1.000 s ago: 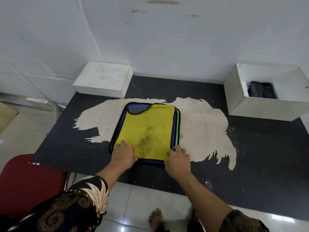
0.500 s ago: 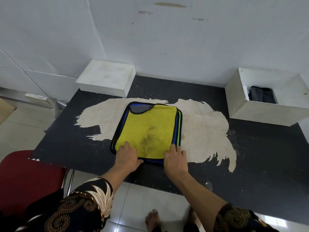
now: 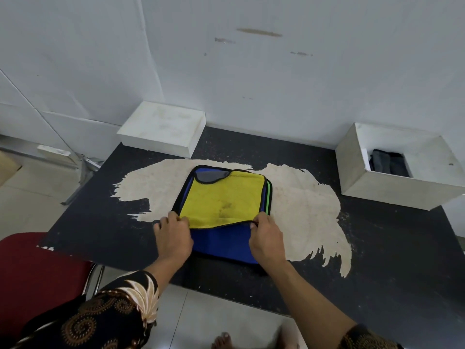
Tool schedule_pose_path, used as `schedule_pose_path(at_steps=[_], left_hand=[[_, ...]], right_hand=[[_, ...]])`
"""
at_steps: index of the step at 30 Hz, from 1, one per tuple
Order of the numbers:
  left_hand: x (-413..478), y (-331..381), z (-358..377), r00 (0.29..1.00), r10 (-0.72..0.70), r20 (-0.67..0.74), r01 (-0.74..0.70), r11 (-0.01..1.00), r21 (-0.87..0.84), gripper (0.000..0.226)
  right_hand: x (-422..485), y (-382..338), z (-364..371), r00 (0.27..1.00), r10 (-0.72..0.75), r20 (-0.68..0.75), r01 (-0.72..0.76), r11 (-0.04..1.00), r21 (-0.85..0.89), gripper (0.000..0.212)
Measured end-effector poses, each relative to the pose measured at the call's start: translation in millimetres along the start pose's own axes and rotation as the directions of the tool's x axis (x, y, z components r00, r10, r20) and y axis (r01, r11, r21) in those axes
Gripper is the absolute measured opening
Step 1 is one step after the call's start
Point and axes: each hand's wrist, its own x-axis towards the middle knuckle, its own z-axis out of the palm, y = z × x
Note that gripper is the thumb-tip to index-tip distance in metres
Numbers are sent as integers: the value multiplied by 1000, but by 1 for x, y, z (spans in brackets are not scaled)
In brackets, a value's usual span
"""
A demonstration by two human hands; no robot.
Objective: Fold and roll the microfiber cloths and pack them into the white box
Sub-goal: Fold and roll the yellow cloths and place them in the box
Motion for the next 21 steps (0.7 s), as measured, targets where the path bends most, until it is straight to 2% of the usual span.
schedule_pose_path(at_steps=[4,7,9,10,12,13,15,17,21], left_hand=[[19,-20,-8,996,-88,-2,88,993,-74,20],[35,-22,-11,988,-147,43,153,951,-270,22],[44,-22,-6,972,-197,128,234,863,-448,27],[48,-22,-5,952,-227,203,305,736,-604,28],[52,-16,-6,897,-233,376,440,365,-821,27],[53,-13,-8,877,-219,428,470,204,-859,27],[55,-10,-15,853,-198,482,484,-42,-874,22],[56,-10,-23,841,-191,507,469,-210,-858,20],[62,-16,-28,811,-114,574,493,-396,-775,22]], right_hand=[[10,2,-3,993,116,7,-115,982,150,9],[16,0,-5,983,173,55,-181,946,267,15],[19,-1,-4,960,256,115,-281,877,390,20],[22,-2,-3,936,318,151,-351,810,469,24],[28,-2,-3,870,425,250,-478,604,638,30],[31,-2,-5,839,455,300,-514,479,712,30],[36,-5,-11,772,518,368,-559,278,781,33],[40,-5,-14,712,589,382,-597,223,771,37],[48,-7,-13,662,626,412,-616,142,775,25]])
